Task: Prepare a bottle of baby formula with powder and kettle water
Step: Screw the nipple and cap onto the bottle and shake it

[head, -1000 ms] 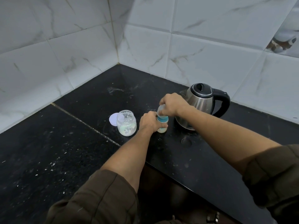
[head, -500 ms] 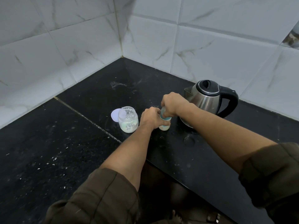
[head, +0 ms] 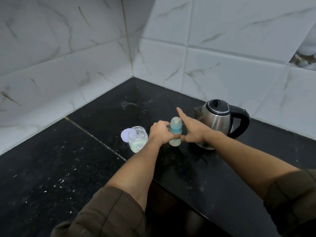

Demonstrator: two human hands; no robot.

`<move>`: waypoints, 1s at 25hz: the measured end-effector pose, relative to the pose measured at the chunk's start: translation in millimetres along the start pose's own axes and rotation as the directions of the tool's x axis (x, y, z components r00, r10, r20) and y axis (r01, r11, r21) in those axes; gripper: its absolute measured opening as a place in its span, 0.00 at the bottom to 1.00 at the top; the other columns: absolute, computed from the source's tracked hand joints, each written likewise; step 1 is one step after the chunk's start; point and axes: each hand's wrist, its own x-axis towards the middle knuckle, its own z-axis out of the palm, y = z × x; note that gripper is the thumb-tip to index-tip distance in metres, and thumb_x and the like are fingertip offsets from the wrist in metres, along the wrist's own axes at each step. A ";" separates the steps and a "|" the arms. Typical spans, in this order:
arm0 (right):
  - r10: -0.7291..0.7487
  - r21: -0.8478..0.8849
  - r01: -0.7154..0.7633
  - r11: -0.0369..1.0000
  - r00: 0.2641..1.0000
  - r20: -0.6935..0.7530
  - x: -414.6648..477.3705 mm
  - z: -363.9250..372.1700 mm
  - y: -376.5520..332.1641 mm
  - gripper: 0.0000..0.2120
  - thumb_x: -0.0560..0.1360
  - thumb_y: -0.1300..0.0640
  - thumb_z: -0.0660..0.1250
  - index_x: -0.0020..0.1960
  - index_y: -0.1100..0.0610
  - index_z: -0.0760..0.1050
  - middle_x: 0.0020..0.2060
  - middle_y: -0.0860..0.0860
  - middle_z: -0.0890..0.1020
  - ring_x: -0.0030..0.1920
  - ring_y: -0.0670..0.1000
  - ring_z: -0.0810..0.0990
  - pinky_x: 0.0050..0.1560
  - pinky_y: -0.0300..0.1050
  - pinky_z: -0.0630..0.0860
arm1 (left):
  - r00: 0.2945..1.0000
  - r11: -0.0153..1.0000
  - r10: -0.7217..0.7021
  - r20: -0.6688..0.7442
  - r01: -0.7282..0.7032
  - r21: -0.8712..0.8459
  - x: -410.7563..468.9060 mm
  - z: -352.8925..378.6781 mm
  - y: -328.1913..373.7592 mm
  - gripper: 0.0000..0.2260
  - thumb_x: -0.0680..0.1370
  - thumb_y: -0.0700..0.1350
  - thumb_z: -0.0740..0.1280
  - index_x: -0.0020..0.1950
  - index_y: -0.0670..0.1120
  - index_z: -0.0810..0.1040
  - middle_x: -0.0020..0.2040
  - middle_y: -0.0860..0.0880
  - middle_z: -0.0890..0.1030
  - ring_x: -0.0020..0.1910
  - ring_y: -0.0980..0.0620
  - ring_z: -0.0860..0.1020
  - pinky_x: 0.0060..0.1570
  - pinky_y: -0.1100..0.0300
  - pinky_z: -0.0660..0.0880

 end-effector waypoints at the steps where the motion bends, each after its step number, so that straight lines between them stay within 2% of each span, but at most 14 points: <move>1: 0.001 0.051 0.001 0.999 1.000 -0.031 -1.4 1.6 3.3 0.65 0.70 0.50 0.79 0.81 0.43 0.28 0.66 0.56 0.78 0.62 0.55 0.80 0.67 0.53 0.75 | 1.000 1.000 0.012 -0.017 -0.012 -0.027 1.5 -6.9 4.6 0.18 0.63 0.58 0.82 0.46 0.52 0.84 0.41 0.55 0.85 0.44 0.55 0.83 0.46 0.56 0.80; 4: -0.032 0.158 0.061 0.986 0.983 -0.179 -4.9 -1.2 -3.2 0.66 0.70 0.49 0.80 0.80 0.40 0.26 0.63 0.50 0.81 0.57 0.50 0.81 0.63 0.46 0.75 | 0.997 0.992 0.060 -0.056 -0.066 -0.106 2.9 -25.0 21.0 0.20 0.61 0.60 0.82 0.45 0.52 0.85 0.39 0.56 0.86 0.42 0.58 0.84 0.46 0.57 0.81; 8: -0.121 0.128 0.191 0.973 0.899 -0.421 -1.9 -16.8 -19.9 0.58 0.72 0.49 0.79 0.84 0.43 0.38 0.51 0.47 0.81 0.46 0.48 0.80 0.53 0.44 0.76 | 0.988 0.968 0.134 -0.075 -0.147 -0.202 2.4 -48.3 37.6 0.19 0.62 0.62 0.82 0.43 0.51 0.85 0.37 0.57 0.86 0.40 0.60 0.84 0.46 0.59 0.81; 10: -0.151 0.121 0.230 0.966 0.876 -0.458 1.2 -30.1 -27.8 0.54 0.72 0.47 0.79 0.84 0.41 0.45 0.54 0.49 0.83 0.47 0.49 0.81 0.55 0.46 0.78 | 0.981 0.948 0.170 -0.089 -0.187 -0.256 1.5 -64.1 43.4 0.14 0.68 0.60 0.79 0.39 0.51 0.83 0.33 0.56 0.84 0.36 0.60 0.81 0.45 0.59 0.78; 11: -0.136 0.148 0.233 0.961 0.867 -0.480 3.3 -38.4 -30.6 0.52 0.72 0.46 0.79 0.84 0.40 0.49 0.56 0.49 0.83 0.48 0.49 0.82 0.57 0.46 0.79 | 0.978 0.935 0.172 -0.116 -0.200 -0.292 1.5 -71.2 45.2 0.13 0.71 0.61 0.75 0.38 0.53 0.83 0.33 0.56 0.84 0.37 0.58 0.81 0.46 0.59 0.76; 13: -0.025 0.292 0.239 0.926 0.811 -0.585 6.3 -58.1 -38.6 0.48 0.70 0.47 0.81 0.81 0.41 0.57 0.57 0.49 0.83 0.49 0.48 0.84 0.58 0.45 0.79 | 0.971 0.912 0.131 -0.201 -0.198 -0.361 3.5 -84.3 44.7 0.11 0.73 0.63 0.67 0.43 0.58 0.84 0.41 0.57 0.87 0.49 0.57 0.84 0.58 0.57 0.75; 15: 0.196 0.535 0.319 0.782 0.689 -0.697 9.1 -81.2 -48.5 0.45 0.70 0.51 0.82 0.79 0.41 0.61 0.57 0.48 0.81 0.50 0.46 0.84 0.57 0.44 0.81 | 0.967 0.917 0.057 -0.250 -0.150 -0.370 8.5 -94.8 40.0 0.14 0.74 0.63 0.61 0.48 0.60 0.83 0.48 0.58 0.87 0.56 0.54 0.83 0.66 0.52 0.74; 17: 0.455 0.765 0.487 0.423 0.615 -0.643 9.1 -107.3 -63.0 0.44 0.71 0.53 0.82 0.78 0.40 0.61 0.59 0.51 0.80 0.54 0.49 0.85 0.56 0.50 0.84 | 0.955 0.959 0.007 -0.295 -0.090 -0.268 10.8 -103.6 36.5 0.16 0.77 0.58 0.60 0.58 0.58 0.83 0.55 0.56 0.86 0.59 0.51 0.82 0.66 0.51 0.75; 18: 0.509 0.810 0.541 0.226 0.643 -0.572 8.5 -118.9 -70.9 0.43 0.72 0.54 0.81 0.78 0.40 0.60 0.61 0.54 0.80 0.55 0.53 0.86 0.54 0.54 0.85 | 0.944 0.980 -0.004 -0.331 -0.062 -0.187 11.3 -106.6 36.5 0.17 0.79 0.55 0.61 0.64 0.56 0.82 0.58 0.54 0.86 0.60 0.50 0.81 0.65 0.53 0.75; 19: 0.484 0.832 0.544 0.108 0.702 -0.522 7.6 -127.4 -79.0 0.42 0.73 0.55 0.80 0.78 0.41 0.60 0.62 0.55 0.80 0.56 0.56 0.86 0.52 0.57 0.85 | 0.932 0.992 -0.005 -0.362 -0.041 -0.120 11.3 -108.9 37.1 0.17 0.80 0.51 0.62 0.68 0.54 0.80 0.59 0.54 0.85 0.61 0.50 0.81 0.63 0.55 0.75; 20: 0.406 0.857 0.508 0.089 0.767 -0.497 6.8 -132.7 -86.7 0.41 0.74 0.56 0.79 0.78 0.42 0.60 0.62 0.56 0.81 0.55 0.57 0.87 0.50 0.57 0.85 | 0.927 0.996 -0.005 -0.376 -0.029 -0.082 12.7 -110.2 37.4 0.18 0.81 0.49 0.62 0.69 0.53 0.79 0.59 0.55 0.85 0.61 0.50 0.81 0.63 0.55 0.75; 22: 0.176 0.886 0.418 0.203 0.874 -0.453 2.9 -134.3 -100.5 0.40 0.74 0.58 0.79 0.78 0.42 0.62 0.57 0.56 0.83 0.53 0.57 0.87 0.49 0.58 0.85 | 0.941 0.999 0.002 -0.340 -0.016 -0.036 14.7 -109.8 39.1 0.18 0.80 0.47 0.64 0.70 0.51 0.79 0.59 0.55 0.85 0.61 0.50 0.81 0.63 0.54 0.76; 23: 0.103 0.884 0.400 0.244 0.895 -0.433 3.6 -132.9 -103.0 0.39 0.74 0.58 0.78 0.78 0.43 0.63 0.55 0.55 0.84 0.52 0.57 0.87 0.49 0.58 0.85 | 0.953 1.000 0.010 -0.303 -0.014 -0.013 15.7 -109.3 40.1 0.18 0.79 0.46 0.65 0.70 0.51 0.79 0.60 0.55 0.85 0.60 0.51 0.81 0.63 0.54 0.76; 25: 0.145 0.885 0.440 0.154 0.875 -0.461 5.7 -135.9 -105.7 0.39 0.74 0.58 0.78 0.78 0.43 0.63 0.56 0.54 0.84 0.51 0.56 0.87 0.48 0.57 0.85 | 0.968 1.000 0.024 -0.251 -0.018 0.024 17.1 -108.8 40.5 0.19 0.78 0.46 0.67 0.70 0.51 0.78 0.60 0.55 0.84 0.61 0.51 0.81 0.64 0.53 0.75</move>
